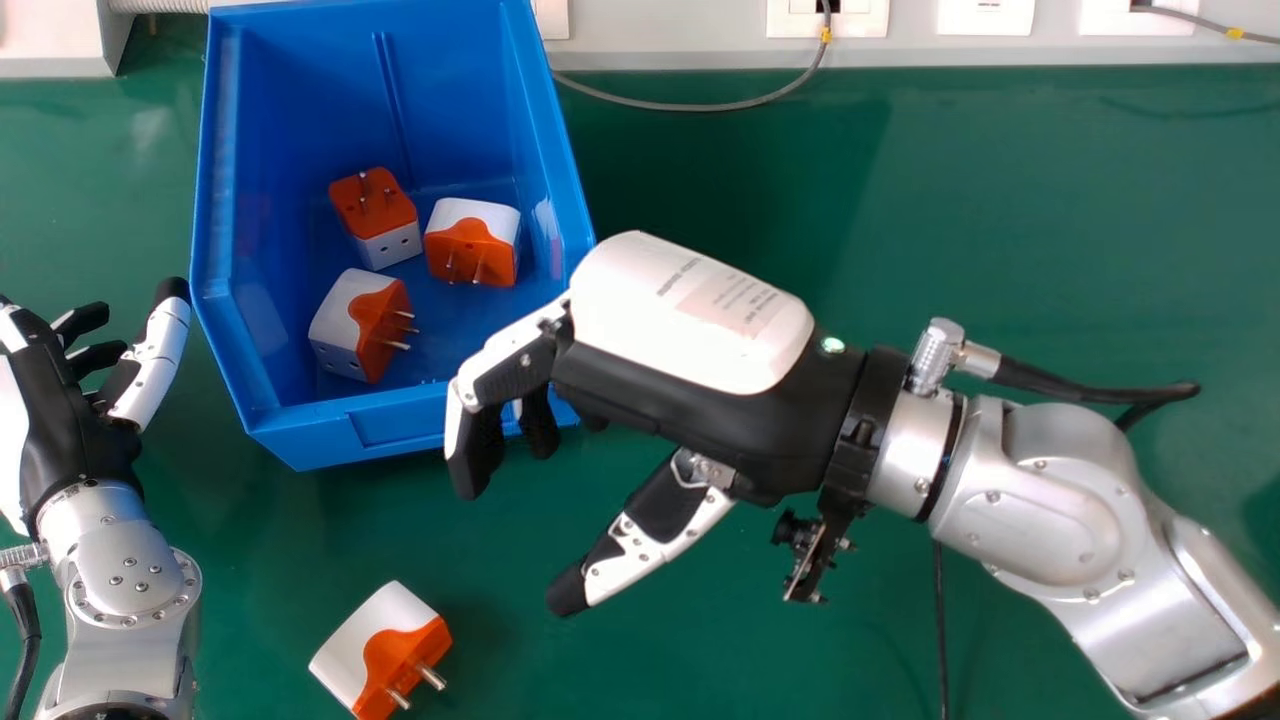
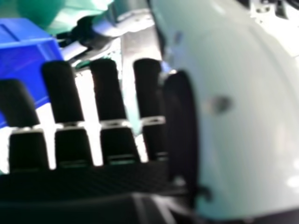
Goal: Pick all objects and put in blue box
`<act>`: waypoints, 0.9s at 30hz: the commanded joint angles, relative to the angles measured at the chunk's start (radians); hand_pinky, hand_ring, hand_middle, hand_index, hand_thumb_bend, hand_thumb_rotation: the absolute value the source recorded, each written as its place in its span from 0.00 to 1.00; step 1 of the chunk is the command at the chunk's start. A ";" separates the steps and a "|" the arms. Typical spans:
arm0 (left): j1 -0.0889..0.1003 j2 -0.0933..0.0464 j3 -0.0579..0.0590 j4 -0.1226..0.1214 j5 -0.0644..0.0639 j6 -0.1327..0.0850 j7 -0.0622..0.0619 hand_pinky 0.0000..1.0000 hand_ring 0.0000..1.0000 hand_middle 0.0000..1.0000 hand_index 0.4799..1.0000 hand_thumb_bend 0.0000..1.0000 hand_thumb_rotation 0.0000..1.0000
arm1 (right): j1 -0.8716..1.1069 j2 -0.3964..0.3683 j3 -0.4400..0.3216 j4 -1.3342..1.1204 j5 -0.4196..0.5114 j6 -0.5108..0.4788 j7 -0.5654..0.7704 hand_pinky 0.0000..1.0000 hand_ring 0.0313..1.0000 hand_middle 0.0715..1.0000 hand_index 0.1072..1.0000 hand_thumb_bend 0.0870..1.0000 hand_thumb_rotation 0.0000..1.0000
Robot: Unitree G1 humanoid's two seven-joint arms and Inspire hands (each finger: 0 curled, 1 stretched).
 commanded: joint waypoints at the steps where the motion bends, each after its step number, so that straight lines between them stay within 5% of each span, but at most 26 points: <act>1: 0.012 0.006 -0.007 0.006 0.011 0.007 0.003 0.60 0.74 0.81 0.74 0.63 0.54 | 0.011 0.010 0.003 -0.029 -0.010 -0.022 -0.006 0.31 0.43 0.52 0.45 0.44 0.00; 9: 0.014 -0.008 -0.008 -0.011 0.009 0.012 0.009 0.59 0.74 0.81 0.74 0.63 0.54 | 0.029 0.028 0.058 -0.021 -0.090 -0.006 0.028 0.34 0.46 0.55 0.50 0.44 0.00; 12: 0.016 -0.010 -0.012 -0.022 0.012 0.020 0.013 0.59 0.73 0.81 0.74 0.63 0.54 | 0.026 0.031 0.078 -0.061 -0.129 0.059 0.087 0.45 0.56 0.65 0.62 0.64 0.02; 15: 0.014 -0.012 -0.014 -0.026 0.011 0.026 0.012 0.58 0.73 0.81 0.74 0.63 0.54 | 0.015 0.044 0.101 -0.117 -0.174 0.151 0.162 0.50 0.62 0.70 0.68 0.72 0.03; 20: 0.008 -0.017 -0.019 -0.023 0.011 0.028 0.016 0.58 0.73 0.80 0.73 0.63 0.54 | -0.021 0.071 0.141 -0.182 -0.240 0.302 0.300 0.58 0.71 0.78 0.75 0.79 0.06; 27: -0.005 -0.019 -0.012 0.005 -0.007 0.014 -0.001 0.59 0.74 0.80 0.73 0.64 0.54 | -0.040 0.107 0.163 -0.265 -0.333 0.453 0.395 0.69 0.83 0.89 0.85 0.86 0.07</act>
